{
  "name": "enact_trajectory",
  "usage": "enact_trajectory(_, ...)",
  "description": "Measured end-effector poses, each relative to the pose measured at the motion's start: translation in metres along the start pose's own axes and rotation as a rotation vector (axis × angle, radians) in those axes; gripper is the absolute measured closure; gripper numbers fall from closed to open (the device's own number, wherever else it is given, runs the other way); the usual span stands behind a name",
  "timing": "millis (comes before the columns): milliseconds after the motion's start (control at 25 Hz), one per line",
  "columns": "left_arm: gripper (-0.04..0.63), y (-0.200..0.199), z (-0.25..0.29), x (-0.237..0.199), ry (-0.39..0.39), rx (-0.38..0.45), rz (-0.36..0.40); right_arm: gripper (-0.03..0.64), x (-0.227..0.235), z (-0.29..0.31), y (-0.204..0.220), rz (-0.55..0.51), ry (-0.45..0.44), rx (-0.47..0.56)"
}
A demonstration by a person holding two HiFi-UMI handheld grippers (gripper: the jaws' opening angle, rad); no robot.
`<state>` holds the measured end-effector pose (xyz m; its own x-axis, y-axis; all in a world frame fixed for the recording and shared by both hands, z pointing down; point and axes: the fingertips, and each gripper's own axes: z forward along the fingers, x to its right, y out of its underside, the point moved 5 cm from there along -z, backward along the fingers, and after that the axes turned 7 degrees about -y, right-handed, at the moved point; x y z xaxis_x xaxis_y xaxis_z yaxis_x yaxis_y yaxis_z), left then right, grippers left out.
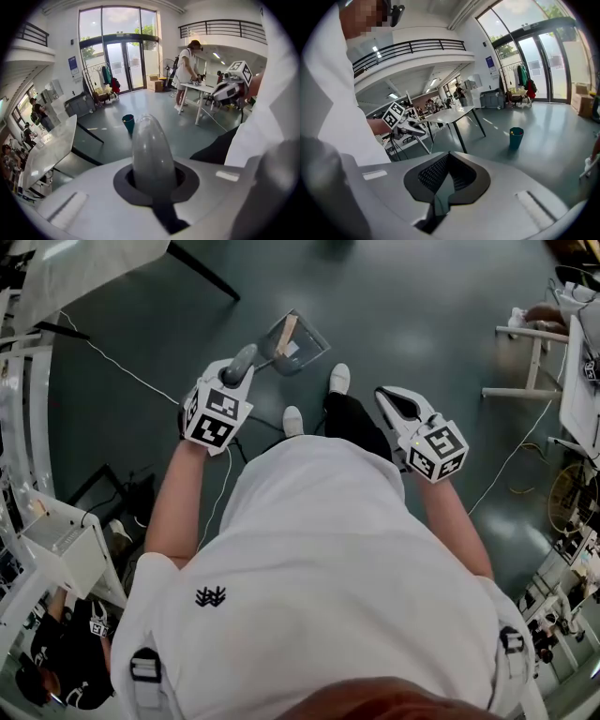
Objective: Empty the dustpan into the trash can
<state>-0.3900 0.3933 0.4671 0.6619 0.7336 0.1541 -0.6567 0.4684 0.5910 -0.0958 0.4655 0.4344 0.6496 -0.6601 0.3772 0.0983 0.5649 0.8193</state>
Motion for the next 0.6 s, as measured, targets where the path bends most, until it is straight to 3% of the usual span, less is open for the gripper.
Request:
enact_trajectory(200,0.534,-0.028,0.03,-0.029,-0.01,-0.02,0.005,0.617,0.044,0.01,-0.029,0.029,0.012,0.072)
enact_trajectory(440,0.534,-0.091,0.062,-0.072,-0.026,-0.057,0.01,0.612,0.125,0.015,-0.074,0.012,0.027,0.109)
enact_trajectory(600,0.534,-0.141,0.078,-0.099,-0.058,-0.072,0.019,0.554,0.178,0.012,-0.101,0.009,0.024,0.117)
